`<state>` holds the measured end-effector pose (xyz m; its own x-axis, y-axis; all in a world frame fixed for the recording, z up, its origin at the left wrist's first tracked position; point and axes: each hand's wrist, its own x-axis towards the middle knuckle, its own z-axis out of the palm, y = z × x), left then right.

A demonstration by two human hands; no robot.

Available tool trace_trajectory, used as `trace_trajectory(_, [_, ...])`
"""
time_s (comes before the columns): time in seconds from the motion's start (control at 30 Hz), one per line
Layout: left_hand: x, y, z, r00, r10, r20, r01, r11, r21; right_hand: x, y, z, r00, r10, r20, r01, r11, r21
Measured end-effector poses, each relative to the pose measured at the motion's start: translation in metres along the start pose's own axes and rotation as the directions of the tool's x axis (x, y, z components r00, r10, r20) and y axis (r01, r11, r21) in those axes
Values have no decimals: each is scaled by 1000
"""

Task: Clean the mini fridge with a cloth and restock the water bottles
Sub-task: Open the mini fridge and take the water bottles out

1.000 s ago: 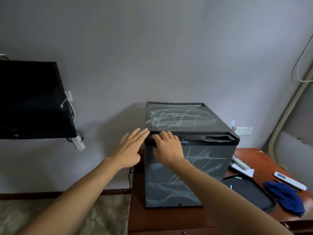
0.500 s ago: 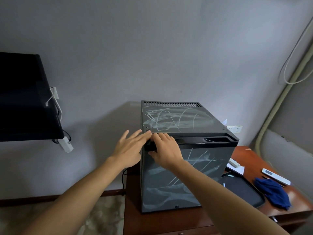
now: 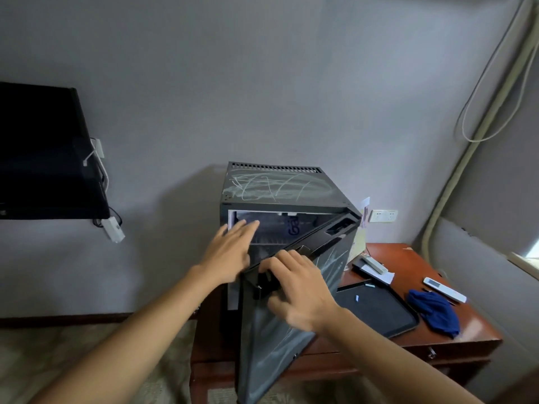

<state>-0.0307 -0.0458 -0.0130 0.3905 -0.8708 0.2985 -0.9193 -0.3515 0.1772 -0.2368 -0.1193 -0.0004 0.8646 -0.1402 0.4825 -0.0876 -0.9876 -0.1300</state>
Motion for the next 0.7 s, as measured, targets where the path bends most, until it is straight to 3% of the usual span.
trace_trajectory(0.17, [-44,68,8,997,48,-53,-51,997,-59,-40,2,-32,983,84,-165,-76,996,50])
trace_trajectory(0.23, [-57,90,11,997,39,-67,-43,997,-59,-50,3,-41,976,141,-165,-137,990,36])
trace_trajectory(0.37, [-76,119,20,999,-7,-53,5,999,-38,-73,11,-63,957,290,18,-289,956,-40])
trace_trajectory(0.5, [-90,136,29,998,-54,-9,54,999,-2,-102,18,-93,875,374,307,-360,927,-105])
trace_trajectory(0.6, [-90,148,31,998,-57,-11,57,998,10,-115,22,-98,846,398,353,-317,910,-268])
trace_trajectory(0.7, [-88,160,35,998,-55,-10,55,998,2,-124,28,-99,861,396,319,-250,876,-413])
